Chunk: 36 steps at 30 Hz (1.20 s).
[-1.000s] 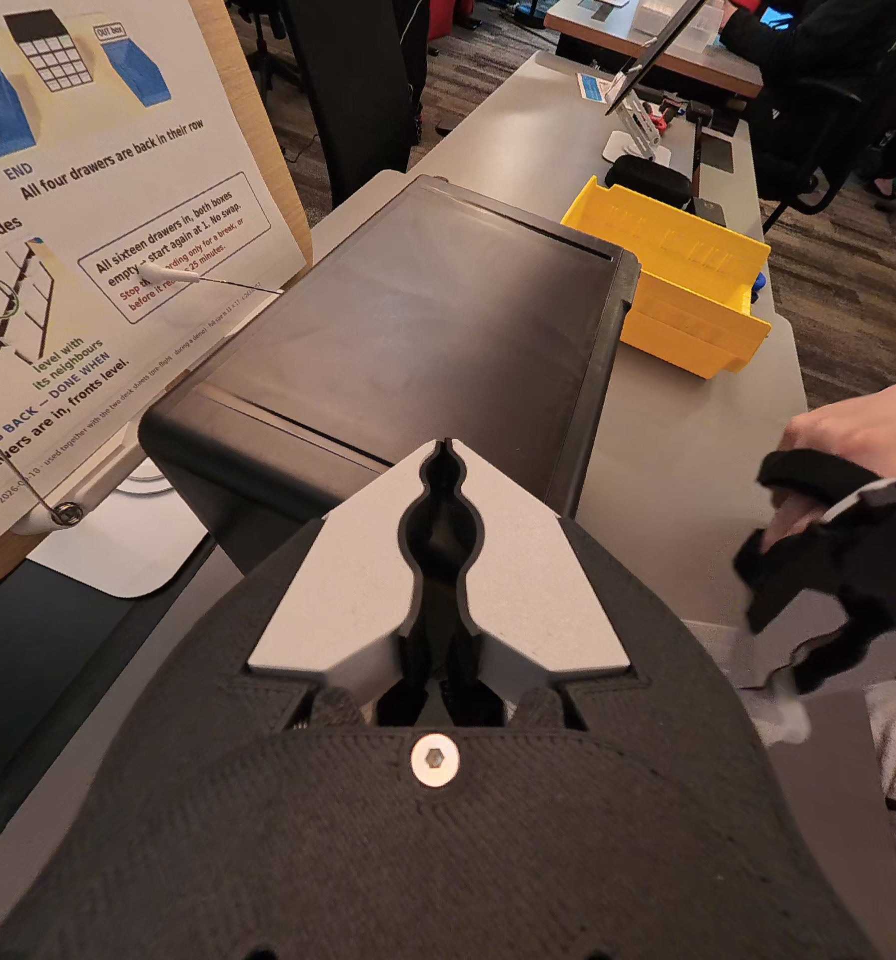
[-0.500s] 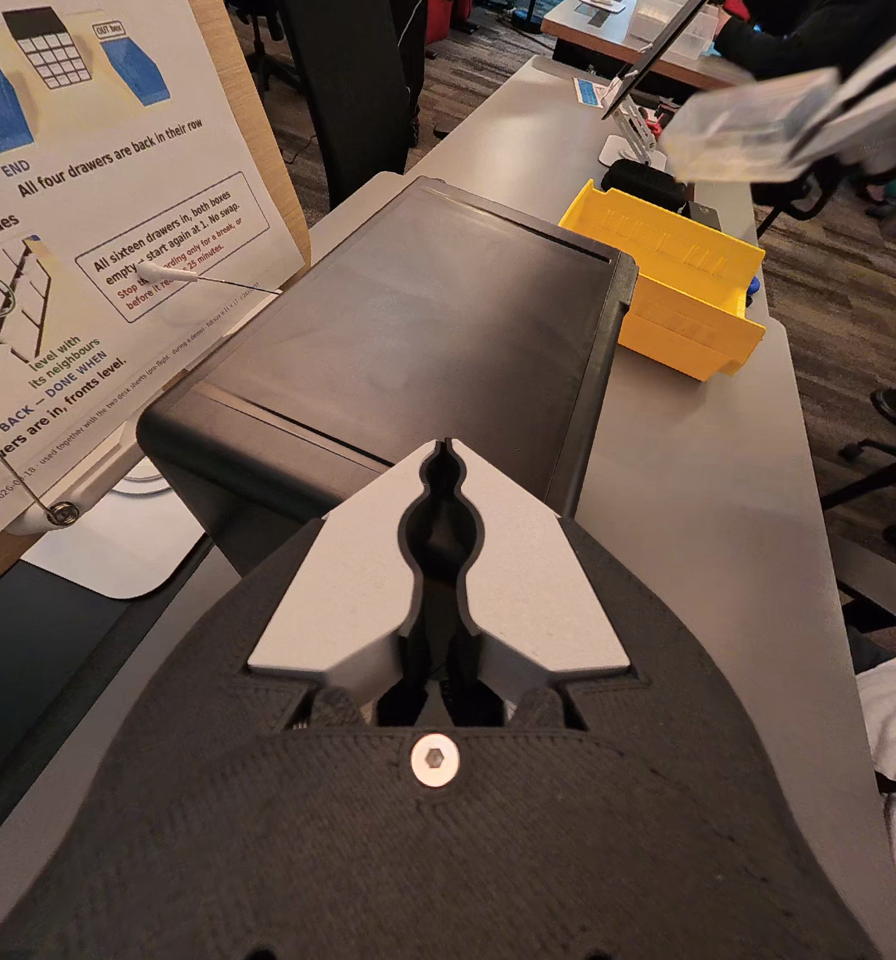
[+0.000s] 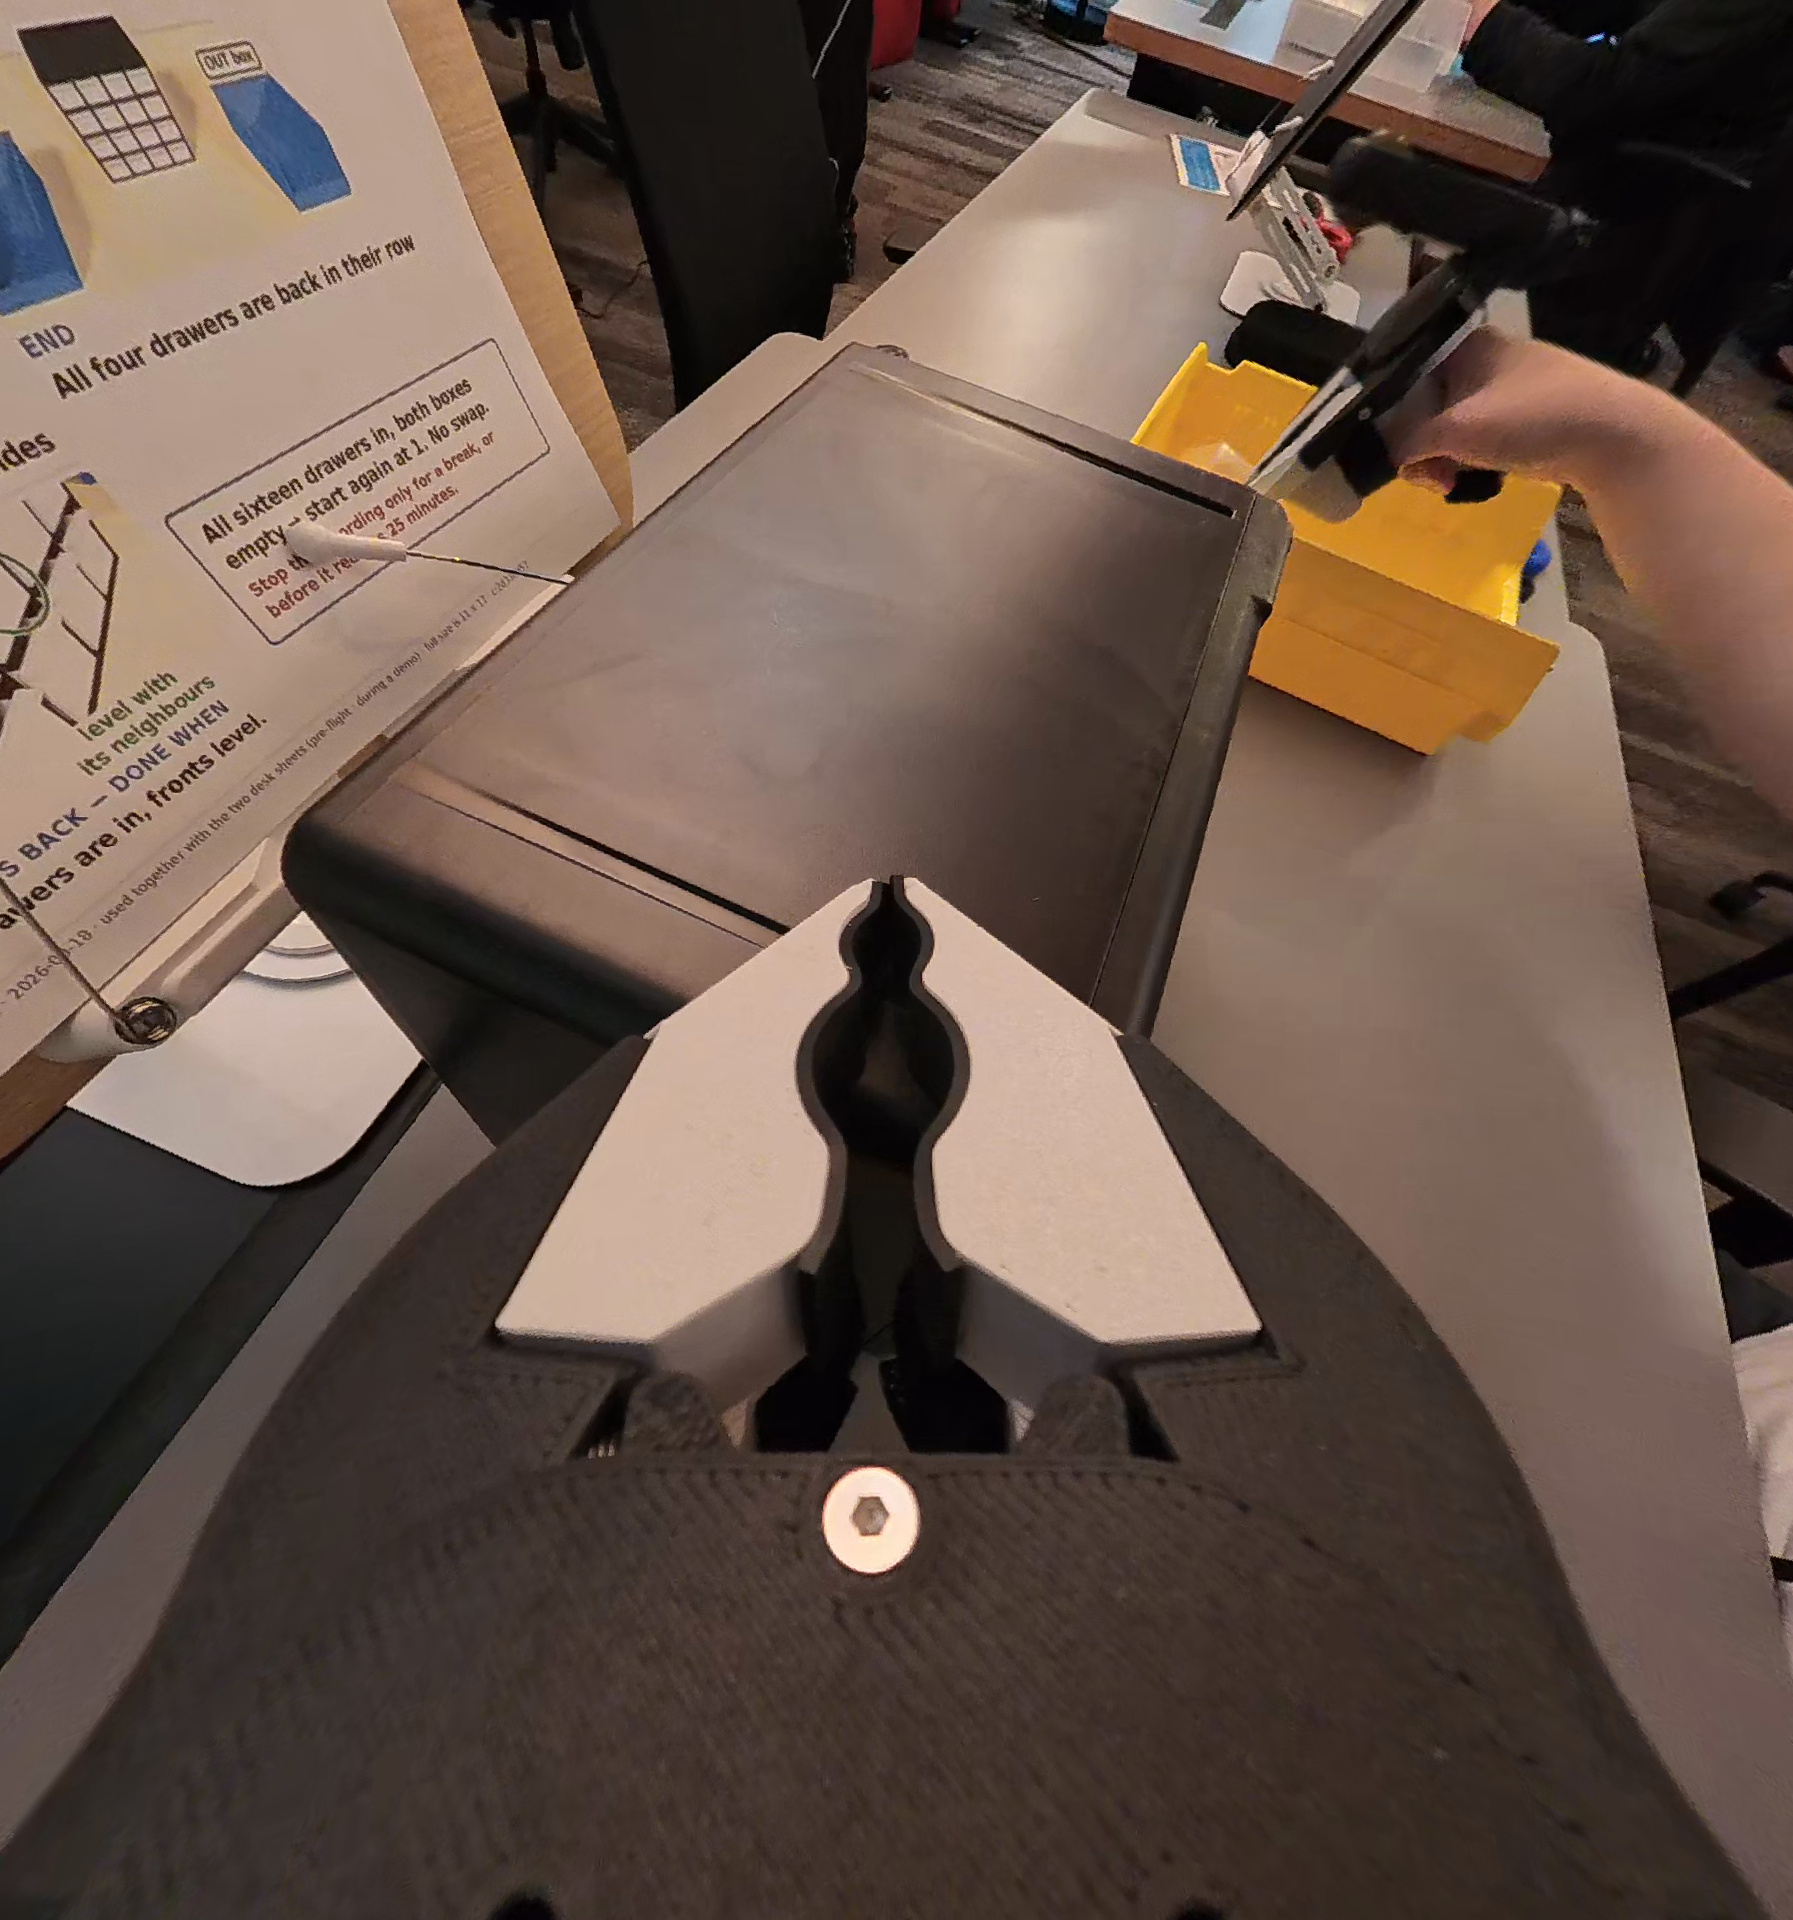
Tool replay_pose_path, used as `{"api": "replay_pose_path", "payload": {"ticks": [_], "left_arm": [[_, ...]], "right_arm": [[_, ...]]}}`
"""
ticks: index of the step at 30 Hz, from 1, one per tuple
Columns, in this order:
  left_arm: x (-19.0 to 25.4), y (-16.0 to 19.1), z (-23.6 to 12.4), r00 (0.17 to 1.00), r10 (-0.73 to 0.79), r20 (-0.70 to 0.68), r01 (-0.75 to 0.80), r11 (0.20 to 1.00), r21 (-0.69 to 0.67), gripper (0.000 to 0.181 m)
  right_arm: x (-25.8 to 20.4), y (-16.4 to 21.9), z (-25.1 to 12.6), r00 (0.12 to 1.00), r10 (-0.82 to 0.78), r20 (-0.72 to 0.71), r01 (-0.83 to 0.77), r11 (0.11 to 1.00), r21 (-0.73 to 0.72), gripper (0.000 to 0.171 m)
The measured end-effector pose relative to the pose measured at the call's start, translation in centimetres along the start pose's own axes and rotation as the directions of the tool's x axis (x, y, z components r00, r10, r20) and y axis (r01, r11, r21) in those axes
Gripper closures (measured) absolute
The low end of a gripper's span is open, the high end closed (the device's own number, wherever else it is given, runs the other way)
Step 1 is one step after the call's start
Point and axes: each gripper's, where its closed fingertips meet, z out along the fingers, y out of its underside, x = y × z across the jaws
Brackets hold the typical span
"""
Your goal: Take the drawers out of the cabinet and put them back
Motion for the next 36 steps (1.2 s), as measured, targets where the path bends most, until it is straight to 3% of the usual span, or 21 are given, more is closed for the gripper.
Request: {"api": "replay_pose_path", "payload": {"ticks": [8, 15, 19, 23, 25, 28, 30, 32, 34, 36], "left_arm": [[0.0, 0.0, 0.0, 1.0, 0.0, 0.003, 0.0, 1.0, 0.0, 0.181], [0.0, 0.0, 0.0, 1.0, -0.006, -0.009, 0.006, 1.0, 0.006, 0.181], [0.0, 0.0, 0.0, 1.0, -0.005, -0.014, 0.005, 1.0, 0.008, 0.181], [0.0, 0.0, 0.0, 1.0, -0.002, -0.012, 0.002, 1.0, 0.007, 0.181], [0.0, 0.0, 0.0, 1.0, -0.006, -0.014, 0.006, 1.0, 0.008, 0.181], [0.0, 0.0, 0.0, 1.0, -0.006, -0.014, 0.006, 1.0, 0.008, 0.181], [0.0, 0.0, 0.0, 1.0, -0.005, -0.012, 0.005, 1.0, 0.008, 0.181], [0.0, 0.0, 0.0, 1.0, -0.005, -0.011, 0.005, 1.0, 0.007, 0.181], [0.0, 0.0, 0.0, 1.0, -0.003, -0.009, 0.004, 1.0, 0.006, 0.181], [0.0, 0.0, 0.0, 1.0, -0.004, -0.01, 0.004, 1.0, 0.007, 0.181]], "right_arm": [[1.3, 0.0, 2.8, 0.984, -0.098, -0.147, 0.078, 0.988, -0.135, 0.16], [1.2, 0.2, 3.2, 0.985, -0.086, -0.148, 0.065, 0.988, -0.138, 0.149], [1.2, -0.9, -0.4, 0.982, -0.067, -0.175, 0.064, 0.998, -0.022, 0.143], [0.4, -3.6, -9.4, 0.896, -0.095, -0.434, 0.205, 0.955, 0.213, 0.144], [-4.1, -6.0, -14.8, 0.823, -0.115, -0.557, 0.393, 0.823, 0.411, 0.144], [-16.5, -6.8, -18.1, 0.705, -0.252, -0.663, 0.689, 0.465, 0.556, 0.146], [-24.5, -5.2, -16.6, 0.53, -0.346, -0.774, 0.848, 0.22, 0.482, 0.151], [-31.1, -3.2, -12.8, 0.341, -0.405, -0.848, 0.932, 0.03, 0.361, 0.155], [-35.9, -1.5, -8.2, 0.242, -0.476, -0.845, 0.946, -0.078, 0.315, 0.155], [-38.8, -0.7, -4.1, 0.184, -0.522, -0.833, 0.947, -0.132, 0.292, 0.15]]}}
